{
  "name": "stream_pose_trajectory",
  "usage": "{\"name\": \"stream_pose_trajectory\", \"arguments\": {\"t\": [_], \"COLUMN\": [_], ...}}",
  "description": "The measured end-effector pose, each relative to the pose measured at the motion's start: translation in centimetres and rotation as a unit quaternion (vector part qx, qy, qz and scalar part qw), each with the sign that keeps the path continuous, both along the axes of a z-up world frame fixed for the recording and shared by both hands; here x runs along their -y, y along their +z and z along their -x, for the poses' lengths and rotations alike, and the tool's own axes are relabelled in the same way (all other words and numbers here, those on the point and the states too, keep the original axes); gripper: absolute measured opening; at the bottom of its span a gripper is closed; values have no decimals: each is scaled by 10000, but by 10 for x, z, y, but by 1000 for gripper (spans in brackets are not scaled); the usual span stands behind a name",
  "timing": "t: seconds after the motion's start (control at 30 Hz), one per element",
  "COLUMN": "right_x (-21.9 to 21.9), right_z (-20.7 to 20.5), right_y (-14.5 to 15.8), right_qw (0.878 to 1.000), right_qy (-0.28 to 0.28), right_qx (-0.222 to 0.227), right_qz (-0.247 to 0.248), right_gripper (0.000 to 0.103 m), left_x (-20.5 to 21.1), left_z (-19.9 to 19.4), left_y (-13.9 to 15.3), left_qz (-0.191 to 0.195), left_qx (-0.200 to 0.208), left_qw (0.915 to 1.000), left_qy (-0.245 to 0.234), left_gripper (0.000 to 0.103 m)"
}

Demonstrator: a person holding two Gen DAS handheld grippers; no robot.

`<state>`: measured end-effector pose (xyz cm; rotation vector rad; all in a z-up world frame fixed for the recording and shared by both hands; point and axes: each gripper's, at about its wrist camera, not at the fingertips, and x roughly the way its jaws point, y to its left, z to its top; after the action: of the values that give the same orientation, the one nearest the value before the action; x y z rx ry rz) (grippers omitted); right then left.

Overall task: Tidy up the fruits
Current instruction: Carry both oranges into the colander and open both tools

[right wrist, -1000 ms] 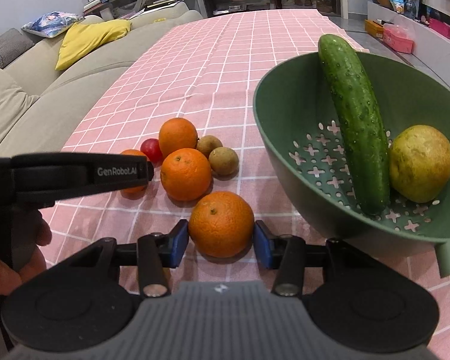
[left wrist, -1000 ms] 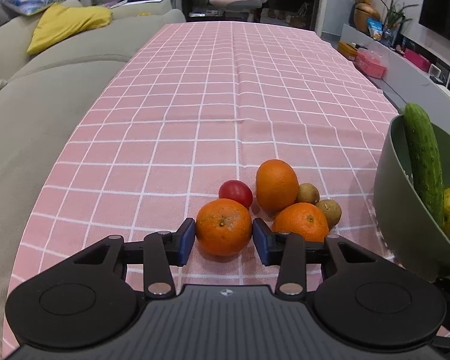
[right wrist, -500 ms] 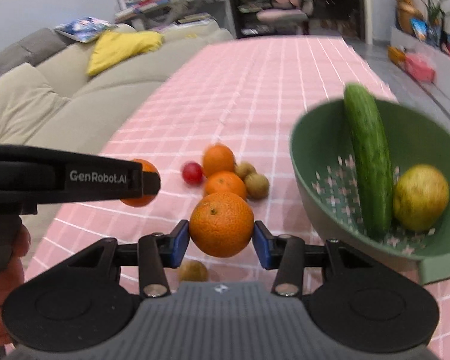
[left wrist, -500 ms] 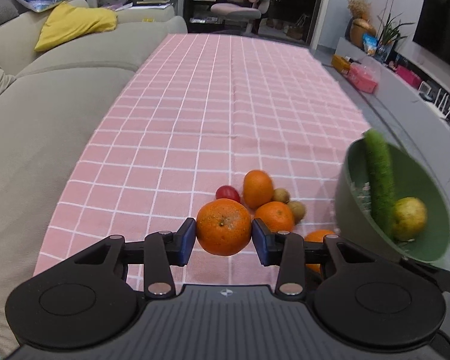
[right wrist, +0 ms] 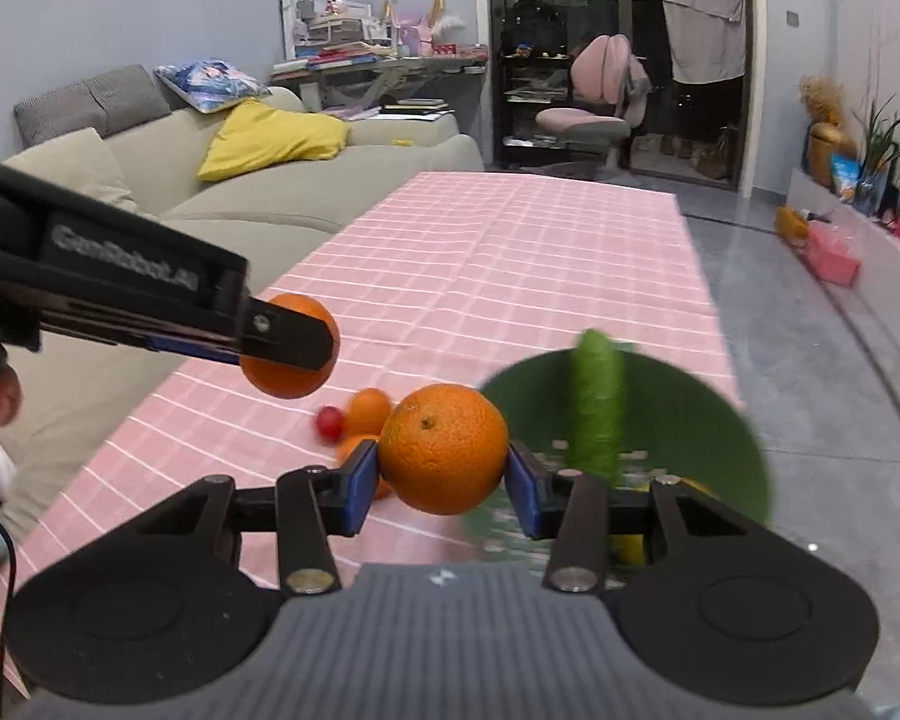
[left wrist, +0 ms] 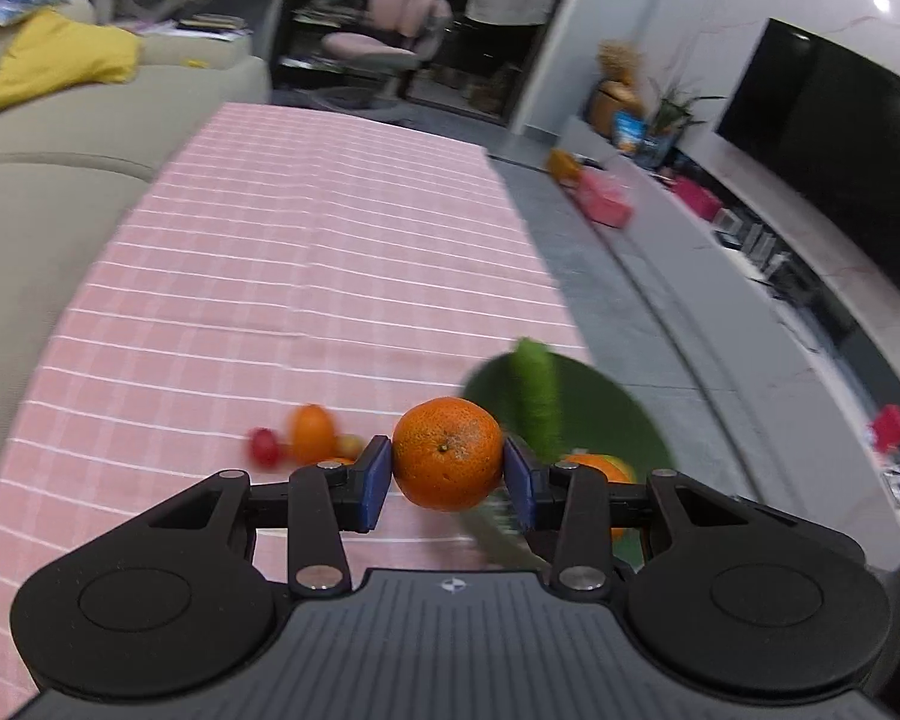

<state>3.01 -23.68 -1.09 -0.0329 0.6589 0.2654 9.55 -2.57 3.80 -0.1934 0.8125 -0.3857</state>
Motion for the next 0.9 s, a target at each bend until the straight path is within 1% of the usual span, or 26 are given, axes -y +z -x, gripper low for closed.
{"name": "stream_pose_trajectory", "arguments": {"t": [0.1,0.17,0.2,0.27,0.33,0.53,0.6,0.7,0.73,0.9], "right_x": [24,38,46,58,63,69,69,66,66,55], "right_z": [-6,-15,-20,-32,-40,-59,-63,-65,-67,-69], "right_y": [1,-2,-4,-9,-16,-31,-36,-43,-45,-52], "right_qw": [9995,9984,9976,9951,9927,9887,9879,9858,9852,9835], "right_qy": [-34,-61,-88,-109,-106,-173,-170,-164,-160,23], "right_qx": [-239,-525,-670,-973,-1194,-1474,-1521,-1647,-1686,-1760], "right_qz": [183,190,168,166,163,207,266,272,276,427], "right_gripper": [43,43,43,43,43,43,43,43,43,43], "left_x": [18,31,39,52,61,74,80,90,94,100], "left_z": [-9,-16,-19,-25,-31,-50,-53,-55,-55,-60], "left_y": [-5,-11,-15,-25,-33,-54,-60,-69,-71,-83], "left_qz": [-5,-52,-105,-339,-480,-499,-659,-1068,-1114,-1142], "left_qx": [-88,-210,-301,-421,-487,-757,-829,-847,-845,-1101], "left_qw": [9995,9983,9971,9943,9924,9889,9869,9818,9806,9740], "left_qy": [-304,-543,-684,-914,-1028,-1173,-1217,-1324,-1376,-1618], "left_gripper": [46,46,46,46,46,46,46,46,46,46]}}
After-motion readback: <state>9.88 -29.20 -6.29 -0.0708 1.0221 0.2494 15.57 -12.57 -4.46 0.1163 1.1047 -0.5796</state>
